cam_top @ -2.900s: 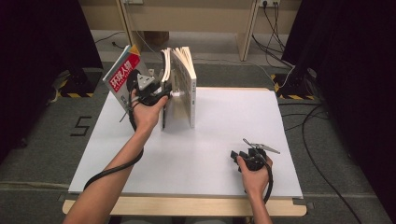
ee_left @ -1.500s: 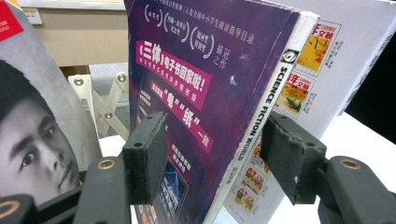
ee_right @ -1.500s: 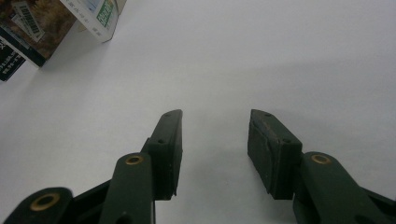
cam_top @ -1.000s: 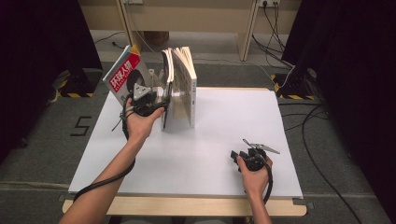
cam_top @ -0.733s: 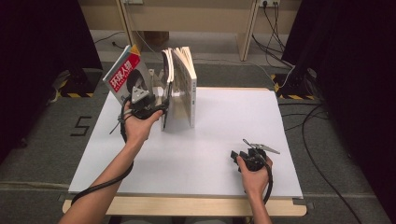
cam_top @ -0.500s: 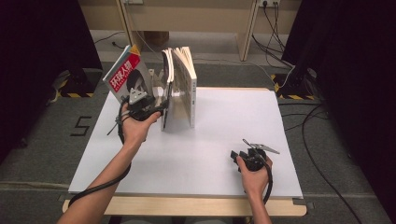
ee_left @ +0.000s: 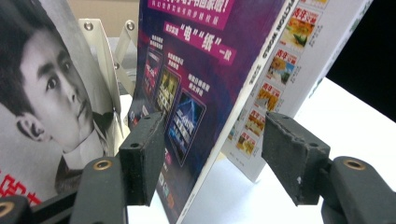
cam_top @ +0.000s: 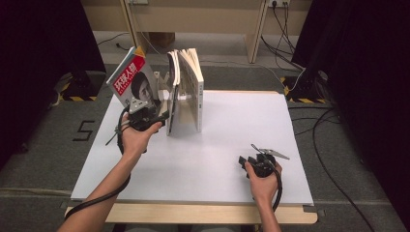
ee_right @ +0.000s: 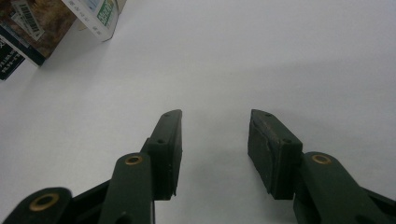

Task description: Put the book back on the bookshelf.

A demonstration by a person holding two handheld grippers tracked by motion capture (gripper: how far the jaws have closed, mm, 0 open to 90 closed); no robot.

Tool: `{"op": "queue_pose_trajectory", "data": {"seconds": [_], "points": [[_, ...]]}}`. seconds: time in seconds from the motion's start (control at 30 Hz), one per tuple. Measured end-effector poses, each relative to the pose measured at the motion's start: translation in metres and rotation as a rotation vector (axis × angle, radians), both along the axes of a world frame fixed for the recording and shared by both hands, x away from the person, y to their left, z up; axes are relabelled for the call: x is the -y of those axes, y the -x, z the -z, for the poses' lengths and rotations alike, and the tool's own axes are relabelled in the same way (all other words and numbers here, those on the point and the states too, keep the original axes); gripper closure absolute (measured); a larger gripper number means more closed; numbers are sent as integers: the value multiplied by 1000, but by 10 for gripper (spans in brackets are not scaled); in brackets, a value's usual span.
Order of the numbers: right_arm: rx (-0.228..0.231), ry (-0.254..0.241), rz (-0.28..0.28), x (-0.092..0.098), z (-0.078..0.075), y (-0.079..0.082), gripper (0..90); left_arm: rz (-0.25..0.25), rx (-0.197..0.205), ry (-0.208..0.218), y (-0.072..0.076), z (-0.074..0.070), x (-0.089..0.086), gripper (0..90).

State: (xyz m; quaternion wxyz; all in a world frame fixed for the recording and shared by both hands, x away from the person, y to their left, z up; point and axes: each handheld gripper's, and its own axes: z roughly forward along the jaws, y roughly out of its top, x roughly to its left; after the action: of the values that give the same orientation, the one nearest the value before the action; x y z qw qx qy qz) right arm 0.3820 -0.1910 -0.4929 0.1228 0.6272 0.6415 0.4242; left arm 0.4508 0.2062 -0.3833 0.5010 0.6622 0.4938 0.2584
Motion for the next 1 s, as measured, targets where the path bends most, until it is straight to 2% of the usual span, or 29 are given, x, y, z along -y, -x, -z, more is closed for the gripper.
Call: {"op": "queue_pose_trajectory", "data": {"seconds": [0.47,1.0], "points": [[-3,-1,4,-1,0,0,552,1,-27,3,16,13,-19,385],[-5,1,2,-1,0,1,551,1,-58,-14,31,27,-41,386]]}}
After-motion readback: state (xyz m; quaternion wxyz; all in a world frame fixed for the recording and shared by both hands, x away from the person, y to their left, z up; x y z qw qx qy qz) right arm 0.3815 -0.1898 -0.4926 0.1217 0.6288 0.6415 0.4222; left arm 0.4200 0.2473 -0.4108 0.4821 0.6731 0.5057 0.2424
